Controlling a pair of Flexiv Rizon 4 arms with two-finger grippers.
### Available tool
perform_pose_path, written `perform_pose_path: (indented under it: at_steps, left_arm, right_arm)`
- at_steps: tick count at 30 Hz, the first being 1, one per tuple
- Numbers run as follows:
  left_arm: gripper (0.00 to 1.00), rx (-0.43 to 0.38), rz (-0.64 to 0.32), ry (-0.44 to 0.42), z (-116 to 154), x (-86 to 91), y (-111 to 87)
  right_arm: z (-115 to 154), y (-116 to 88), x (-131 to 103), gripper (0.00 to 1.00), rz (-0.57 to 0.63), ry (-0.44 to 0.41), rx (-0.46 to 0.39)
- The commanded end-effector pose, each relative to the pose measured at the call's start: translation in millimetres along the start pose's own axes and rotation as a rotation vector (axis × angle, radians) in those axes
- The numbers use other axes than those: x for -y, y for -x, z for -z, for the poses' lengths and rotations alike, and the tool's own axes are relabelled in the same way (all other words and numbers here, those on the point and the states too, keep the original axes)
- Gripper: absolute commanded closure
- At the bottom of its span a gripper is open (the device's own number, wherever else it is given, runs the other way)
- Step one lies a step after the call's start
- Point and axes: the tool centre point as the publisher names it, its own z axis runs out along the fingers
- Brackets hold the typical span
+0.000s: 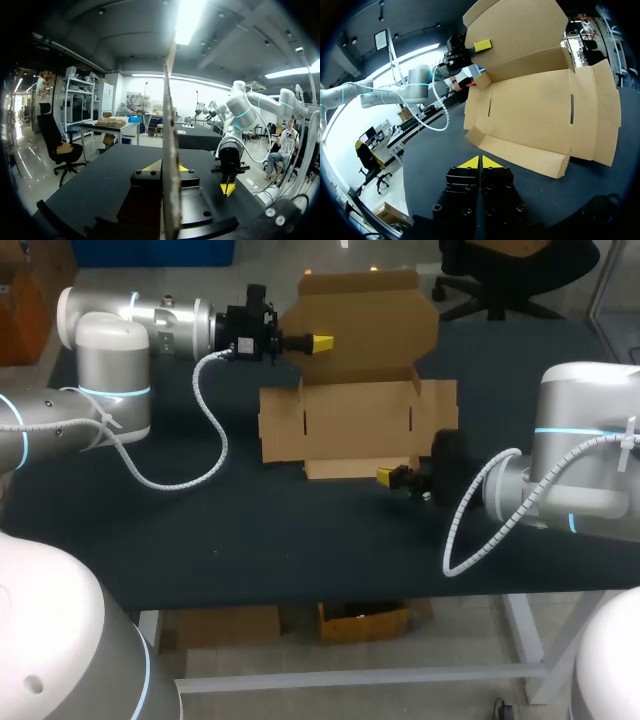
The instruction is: Assemble the packaging by folding the flat box into shape, placing the metal phone stand inside, and closing the box properly
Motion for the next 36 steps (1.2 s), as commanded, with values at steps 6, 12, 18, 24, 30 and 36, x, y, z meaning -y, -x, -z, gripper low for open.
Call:
perform_pose_path:
  at_steps: [6,12,18,24,30,36]
  left_arm:
    - [1.00,-0.036,-0.010,-0.009,-3.9,-1.6,5.5]
    - [1.00,-0.042,-0.009,-0.006,-4.5,-1.5,5.2]
    - [1.00,-0.042,-0.009,-0.006,-4.5,-1.5,5.2]
    - [1.00,-0.042,-0.009,-0.006,-4.5,-1.5,5.2]
    - [1.00,-0.034,-0.019,0.002,-6.6,-3.0,3.1]
    - [1.00,-0.024,-0.036,0.005,-7.2,-1.6,-1.1]
  right_arm:
    - [-15.1,2.1,9.2,1.00,0.014,0.023,0.033]
    - [-19.4,4.9,12.5,1.00,-0.006,0.031,0.095]
    - [-19.4,4.9,12.5,1.00,-0.006,0.031,0.095]
    - [-19.4,4.9,12.5,1.00,-0.006,0.031,0.095]
    - [-36.2,11.3,18.7,1.00,0.000,0.049,0.065]
    - [-48.0,14.3,21.8,1.00,0.007,0.057,0.069]
